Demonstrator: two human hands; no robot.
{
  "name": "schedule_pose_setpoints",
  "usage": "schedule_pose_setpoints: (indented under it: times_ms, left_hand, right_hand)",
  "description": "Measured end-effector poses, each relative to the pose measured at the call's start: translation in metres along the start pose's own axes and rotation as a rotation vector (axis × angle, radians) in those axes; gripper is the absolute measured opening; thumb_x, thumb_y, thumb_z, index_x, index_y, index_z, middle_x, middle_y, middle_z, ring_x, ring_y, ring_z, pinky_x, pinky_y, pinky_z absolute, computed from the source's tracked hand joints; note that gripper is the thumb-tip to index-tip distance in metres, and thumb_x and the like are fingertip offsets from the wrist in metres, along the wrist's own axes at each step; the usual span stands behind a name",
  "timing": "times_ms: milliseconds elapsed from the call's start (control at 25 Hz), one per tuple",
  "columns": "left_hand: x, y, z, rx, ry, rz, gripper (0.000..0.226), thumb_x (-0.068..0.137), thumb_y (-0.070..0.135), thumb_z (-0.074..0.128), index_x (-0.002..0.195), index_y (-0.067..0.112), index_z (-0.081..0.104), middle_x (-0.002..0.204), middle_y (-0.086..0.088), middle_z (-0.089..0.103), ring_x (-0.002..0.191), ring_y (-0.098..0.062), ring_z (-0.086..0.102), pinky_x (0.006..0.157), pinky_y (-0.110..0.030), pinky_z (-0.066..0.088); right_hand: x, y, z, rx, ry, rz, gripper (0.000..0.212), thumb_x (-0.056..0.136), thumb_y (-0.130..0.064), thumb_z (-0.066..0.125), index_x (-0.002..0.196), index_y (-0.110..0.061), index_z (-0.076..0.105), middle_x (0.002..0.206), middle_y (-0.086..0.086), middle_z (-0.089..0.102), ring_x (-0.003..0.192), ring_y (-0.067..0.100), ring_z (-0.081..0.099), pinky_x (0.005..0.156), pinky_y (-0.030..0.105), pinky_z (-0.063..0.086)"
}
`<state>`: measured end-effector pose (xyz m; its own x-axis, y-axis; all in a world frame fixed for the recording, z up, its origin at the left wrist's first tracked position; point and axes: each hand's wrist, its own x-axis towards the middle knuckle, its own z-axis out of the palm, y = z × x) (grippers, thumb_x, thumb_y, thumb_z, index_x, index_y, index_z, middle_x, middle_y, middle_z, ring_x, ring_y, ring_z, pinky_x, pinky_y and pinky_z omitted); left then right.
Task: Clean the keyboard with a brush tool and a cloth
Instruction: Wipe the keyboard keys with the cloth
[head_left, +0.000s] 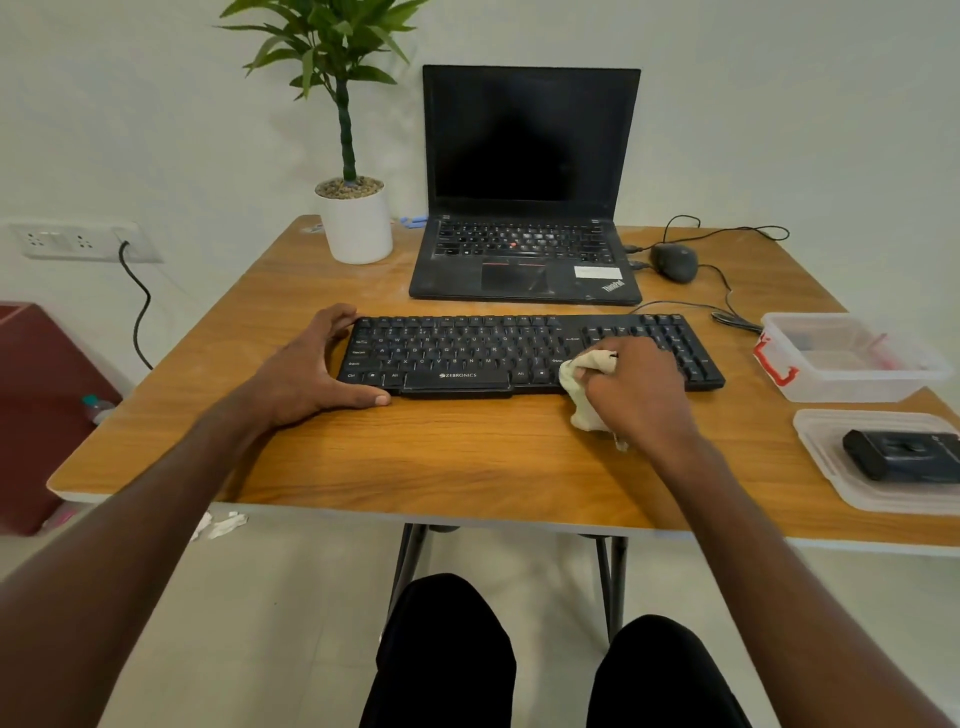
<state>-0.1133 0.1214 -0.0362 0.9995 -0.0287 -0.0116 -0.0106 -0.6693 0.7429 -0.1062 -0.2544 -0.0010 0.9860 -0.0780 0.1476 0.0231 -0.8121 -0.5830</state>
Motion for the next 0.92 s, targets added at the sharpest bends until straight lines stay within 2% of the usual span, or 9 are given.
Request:
schedule_pose_setpoints:
  times_ms: [120,240,360,480,560,680,720,840,920]
  left_hand:
    - [0.000,0.002,-0.001,0.003,-0.015,-0.003,0.129,0.043,0.078,0.092,0.147,0.057,0.018,0.168,0.009,0.035,0.144,-0.005,0.031,0.125,-0.045,0.030]
    - [0.001,0.000,0.000,0.001,-0.014,0.004,0.129,0.044,0.078,0.093,0.147,0.057,0.018,0.168,0.008,0.034,0.148,-0.009,0.032,0.125,-0.046,0.030]
    - [0.002,-0.001,0.000,0.006,-0.018,0.000,0.129,0.044,0.079,0.092,0.147,0.058,0.018,0.168,0.006,0.034,0.149,-0.013,0.033,0.125,-0.048,0.032]
    - [0.003,0.000,0.000,0.018,-0.021,0.002,0.129,0.043,0.081,0.091,0.146,0.059,0.017,0.168,0.005,0.034,0.146,-0.012,0.034,0.123,-0.048,0.034]
    - [0.003,0.000,0.000,0.009,-0.019,0.003,0.128,0.044,0.078,0.092,0.146,0.058,0.017,0.168,0.005,0.034,0.143,-0.009,0.034,0.122,-0.046,0.034]
    - [0.003,-0.001,0.000,0.009,-0.017,-0.002,0.126,0.046,0.076,0.093,0.146,0.059,0.017,0.168,0.005,0.033,0.145,-0.010,0.033,0.123,-0.047,0.034]
    - [0.004,-0.001,0.000,0.012,-0.017,-0.005,0.126,0.047,0.076,0.094,0.146,0.059,0.017,0.168,0.006,0.033,0.146,-0.011,0.033,0.123,-0.047,0.034]
    - [0.004,-0.003,0.000,0.018,0.005,-0.007,0.133,0.047,0.074,0.096,0.155,0.050,0.022,0.168,0.008,0.034,0.148,-0.011,0.034,0.124,-0.047,0.033]
    - [0.004,-0.003,0.000,0.021,0.011,-0.014,0.140,0.046,0.074,0.096,0.160,0.044,0.020,0.168,0.008,0.035,0.149,-0.011,0.034,0.125,-0.048,0.033]
  right_hand:
    - [-0.014,-0.003,0.006,-0.102,0.117,0.030,0.037,0.092,-0.022,0.071,0.128,-0.022,0.067,0.118,0.004,0.070,0.098,0.025,0.067,0.077,0.038,0.054]
    - [-0.028,-0.018,0.018,-0.207,0.106,0.010,0.032,0.094,-0.019,0.069,0.124,-0.015,0.058,0.118,0.007,0.064,0.095,0.029,0.065,0.072,0.039,0.051]
    - [-0.032,-0.033,0.029,-0.193,0.118,-0.011,0.032,0.094,-0.016,0.068,0.120,-0.015,0.049,0.109,0.005,0.064,0.079,0.020,0.056,0.066,0.034,0.045]
    - [-0.047,-0.054,0.048,-0.140,0.039,-0.084,0.038,0.097,-0.017,0.068,0.127,-0.018,0.046,0.107,0.000,0.065,0.076,0.014,0.057,0.064,0.029,0.048]
    - [-0.046,-0.065,0.052,-0.113,0.001,-0.130,0.036,0.096,-0.016,0.067,0.129,-0.018,0.052,0.111,0.001,0.066,0.082,0.016,0.060,0.068,0.030,0.048]
    - [-0.031,-0.072,0.050,0.166,-0.063,-0.176,0.025,0.094,-0.022,0.073,0.118,-0.027,0.070,0.113,-0.007,0.070,0.097,0.013,0.066,0.078,0.032,0.054]
    - [-0.027,-0.077,0.052,0.188,-0.057,-0.216,0.026,0.093,-0.023,0.075,0.117,-0.029,0.073,0.115,-0.009,0.068,0.099,0.013,0.065,0.079,0.033,0.055]
    - [-0.015,-0.098,0.070,0.090,-0.050,-0.370,0.034,0.090,-0.015,0.076,0.120,-0.032,0.074,0.118,-0.009,0.060,0.097,0.010,0.057,0.073,0.028,0.050]
    - [-0.003,-0.107,0.078,0.022,-0.082,-0.417,0.032,0.089,-0.015,0.077,0.117,-0.031,0.075,0.118,-0.008,0.062,0.095,0.008,0.054,0.069,0.023,0.044]
